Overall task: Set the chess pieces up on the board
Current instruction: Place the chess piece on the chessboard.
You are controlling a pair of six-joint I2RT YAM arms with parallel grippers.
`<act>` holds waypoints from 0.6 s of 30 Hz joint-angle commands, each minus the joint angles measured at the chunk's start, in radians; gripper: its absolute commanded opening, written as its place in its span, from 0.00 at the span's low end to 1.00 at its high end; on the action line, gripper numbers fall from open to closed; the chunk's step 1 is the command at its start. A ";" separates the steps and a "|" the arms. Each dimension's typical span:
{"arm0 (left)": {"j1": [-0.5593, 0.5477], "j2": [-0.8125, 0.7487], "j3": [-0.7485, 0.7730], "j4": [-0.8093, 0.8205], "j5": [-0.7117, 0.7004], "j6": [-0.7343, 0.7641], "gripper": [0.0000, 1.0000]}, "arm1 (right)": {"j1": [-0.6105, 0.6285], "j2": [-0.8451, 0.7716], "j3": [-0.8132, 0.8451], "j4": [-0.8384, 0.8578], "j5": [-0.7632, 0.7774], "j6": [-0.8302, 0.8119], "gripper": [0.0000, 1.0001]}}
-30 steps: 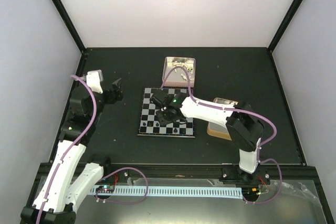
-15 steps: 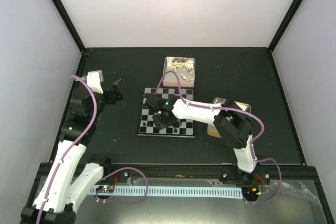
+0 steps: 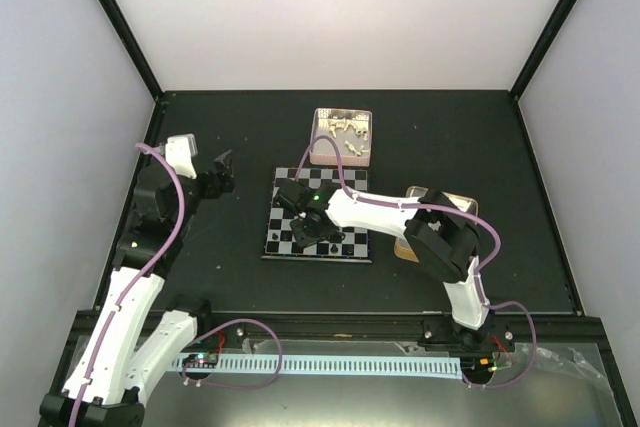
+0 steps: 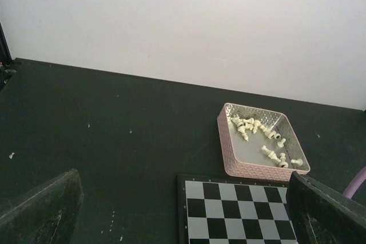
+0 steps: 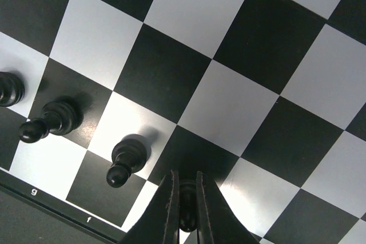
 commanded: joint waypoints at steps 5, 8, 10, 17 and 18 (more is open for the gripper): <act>0.005 -0.004 -0.002 0.027 0.004 0.007 0.99 | 0.005 0.034 0.021 0.005 0.031 -0.005 0.05; 0.007 -0.003 -0.003 0.026 0.003 0.009 0.99 | 0.006 0.043 0.022 0.008 0.041 -0.002 0.05; 0.005 -0.004 -0.003 0.027 0.003 0.009 0.99 | 0.006 0.049 0.023 0.010 0.044 0.000 0.05; 0.007 -0.004 -0.002 0.026 0.002 0.009 0.99 | 0.005 0.040 0.018 0.011 0.029 0.000 0.08; 0.007 -0.005 -0.003 0.027 0.001 0.009 0.99 | 0.006 0.028 0.009 0.015 0.029 0.003 0.10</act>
